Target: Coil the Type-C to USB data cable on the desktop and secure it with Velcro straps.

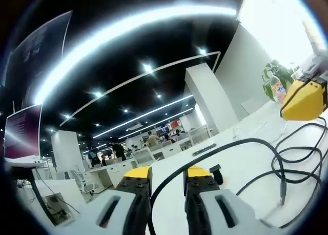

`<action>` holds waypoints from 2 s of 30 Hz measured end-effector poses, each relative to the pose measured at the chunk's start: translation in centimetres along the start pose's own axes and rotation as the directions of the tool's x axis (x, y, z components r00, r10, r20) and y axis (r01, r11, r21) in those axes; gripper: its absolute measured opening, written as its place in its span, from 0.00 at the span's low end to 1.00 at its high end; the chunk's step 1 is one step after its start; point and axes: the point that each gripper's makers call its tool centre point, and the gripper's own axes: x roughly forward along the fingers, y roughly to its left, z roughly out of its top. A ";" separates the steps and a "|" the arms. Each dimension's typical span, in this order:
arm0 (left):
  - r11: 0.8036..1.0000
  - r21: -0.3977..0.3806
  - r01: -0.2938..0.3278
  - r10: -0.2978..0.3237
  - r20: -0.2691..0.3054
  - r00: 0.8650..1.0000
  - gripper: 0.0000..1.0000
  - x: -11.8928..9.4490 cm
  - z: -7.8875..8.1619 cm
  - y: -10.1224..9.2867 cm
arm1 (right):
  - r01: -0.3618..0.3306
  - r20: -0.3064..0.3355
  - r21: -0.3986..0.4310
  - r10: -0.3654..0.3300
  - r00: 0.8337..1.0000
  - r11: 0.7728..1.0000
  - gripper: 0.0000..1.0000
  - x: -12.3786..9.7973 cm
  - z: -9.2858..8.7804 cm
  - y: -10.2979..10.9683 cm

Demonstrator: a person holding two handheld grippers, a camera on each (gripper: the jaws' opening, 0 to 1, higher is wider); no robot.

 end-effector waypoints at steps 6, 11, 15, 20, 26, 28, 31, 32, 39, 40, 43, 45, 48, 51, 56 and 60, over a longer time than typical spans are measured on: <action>1.000 0.017 0.001 -0.002 0.025 1.000 0.18 -0.4 0.8 0.0 | -0.010 -0.005 0.048 0.010 1.000 0.999 0.22 0.4 -1.0 -0.8; 0.999 0.016 0.039 -0.040 0.077 0.996 0.16 -0.7 2.3 -0.5 | -0.014 -0.025 0.023 0.014 1.000 1.000 0.23 0.8 -1.7 -0.4; 0.996 0.053 0.073 -0.079 0.113 0.990 0.11 -1.3 3.6 -1.3 | 0.016 -0.034 0.045 -0.014 0.999 0.999 0.22 0.9 -2.2 -1.5; 0.995 0.086 0.047 -0.057 0.117 0.991 0.05 -1.4 3.8 -0.8 | 0.027 0.049 0.168 -0.035 0.998 0.985 0.22 0.4 -0.7 -3.0; 1.000 0.030 0.006 -0.009 0.100 0.995 0.04 -1.2 3.3 0.8 | 0.138 0.056 0.293 -0.161 0.985 0.946 0.21 -0.8 -0.8 -8.4; 1.000 0.021 -0.002 0.000 0.094 0.996 0.04 -1.0 3.2 1.1 | 0.156 0.027 0.342 -0.176 0.984 0.927 0.21 -0.8 -1.8 -9.5; 1.000 0.003 -0.004 0.004 0.096 0.995 0.04 -1.0 3.2 1.1 | 0.177 -0.037 0.434 -0.179 0.983 0.883 0.21 -0.8 -3.7 -10.3; 1.000 0.003 -0.004 0.004 0.095 0.995 0.04 -0.9 3.2 1.1 | 0.180 -0.066 0.467 -0.169 0.983 0.866 0.21 -0.6 -4.7 -10.4; 1.000 -0.011 -0.005 0.006 0.120 0.993 0.06 -0.9 3.9 1.0 | 0.171 -0.228 0.283 -0.107 0.968 0.944 0.12 -0.3 -9.0 -9.3; 1.000 -0.003 -0.009 0.009 0.121 0.993 0.06 -0.9 3.9 1.1 | 0.116 -0.224 0.263 -0.056 0.973 0.958 0.12 0.0 -8.9 -8.3; 1.000 0.007 -0.014 0.014 0.117 0.993 0.05 -0.8 3.8 1.1 | -0.022 -0.229 0.260 0.084 0.970 0.965 0.13 0.3 -8.3 -4.9; 0.999 0.014 -0.028 0.027 0.107 0.994 0.05 -0.7 3.6 1.4 | -0.131 -0.226 0.276 0.196 0.954 0.952 0.14 0.1 -7.2 -2.1; 0.999 0.012 -0.051 0.050 0.089 0.995 0.05 -0.8 3.2 2.0 | -0.246 -0.234 0.246 0.304 0.923 0.938 0.15 -0.5 -6.3 0.6; 0.998 -0.005 -0.070 0.070 0.087 0.994 0.05 -0.9 3.2 2.7 | -0.279 -0.222 0.315 0.356 0.907 0.907 0.15 -0.7 -6.7 2.3; 0.995 -0.010 -0.097 0.098 0.092 0.991 0.05 -1.1 3.3 3.4 | -0.329 -0.314 0.256 0.400 0.861 0.909 0.15 -1.1 -9.2 3.7; 0.992 -0.037 -0.125 0.127 0.080 0.989 0.05 -1.2 3.0 4.3 | -0.370 -0.315 0.196 0.416 0.853 0.908 0.15 -1.4 -8.6 4.4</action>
